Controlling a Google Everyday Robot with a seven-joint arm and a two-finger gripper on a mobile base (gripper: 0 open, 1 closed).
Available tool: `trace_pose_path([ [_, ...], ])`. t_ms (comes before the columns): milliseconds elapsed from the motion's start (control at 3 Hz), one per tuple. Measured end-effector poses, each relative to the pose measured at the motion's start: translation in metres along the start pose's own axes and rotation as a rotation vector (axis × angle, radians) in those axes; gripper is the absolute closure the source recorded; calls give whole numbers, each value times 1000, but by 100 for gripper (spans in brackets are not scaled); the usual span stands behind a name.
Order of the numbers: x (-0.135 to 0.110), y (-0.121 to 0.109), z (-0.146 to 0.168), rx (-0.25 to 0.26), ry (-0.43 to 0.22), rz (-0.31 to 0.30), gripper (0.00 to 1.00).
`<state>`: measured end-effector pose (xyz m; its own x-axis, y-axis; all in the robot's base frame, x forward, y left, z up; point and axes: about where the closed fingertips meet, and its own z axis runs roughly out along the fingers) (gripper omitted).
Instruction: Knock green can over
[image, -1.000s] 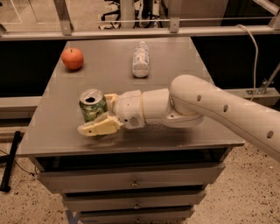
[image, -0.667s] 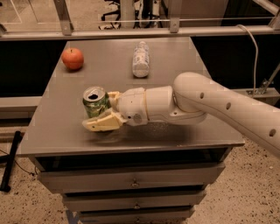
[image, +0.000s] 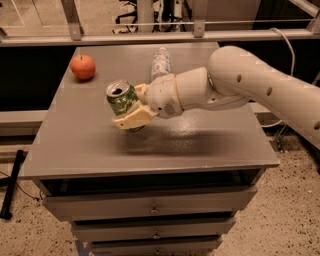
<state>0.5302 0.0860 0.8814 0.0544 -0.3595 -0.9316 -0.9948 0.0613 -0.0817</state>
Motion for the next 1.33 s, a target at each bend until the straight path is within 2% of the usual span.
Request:
trace_pose_path([
  [333, -15, -20, -17, -9, 147, -67, 100],
  [667, -16, -20, -12, -96, 369, -149, 100],
  [1000, 0, -7, 11, -216, 585, -243, 100],
  [1333, 27, -3, 21, -286, 770, -318, 100],
])
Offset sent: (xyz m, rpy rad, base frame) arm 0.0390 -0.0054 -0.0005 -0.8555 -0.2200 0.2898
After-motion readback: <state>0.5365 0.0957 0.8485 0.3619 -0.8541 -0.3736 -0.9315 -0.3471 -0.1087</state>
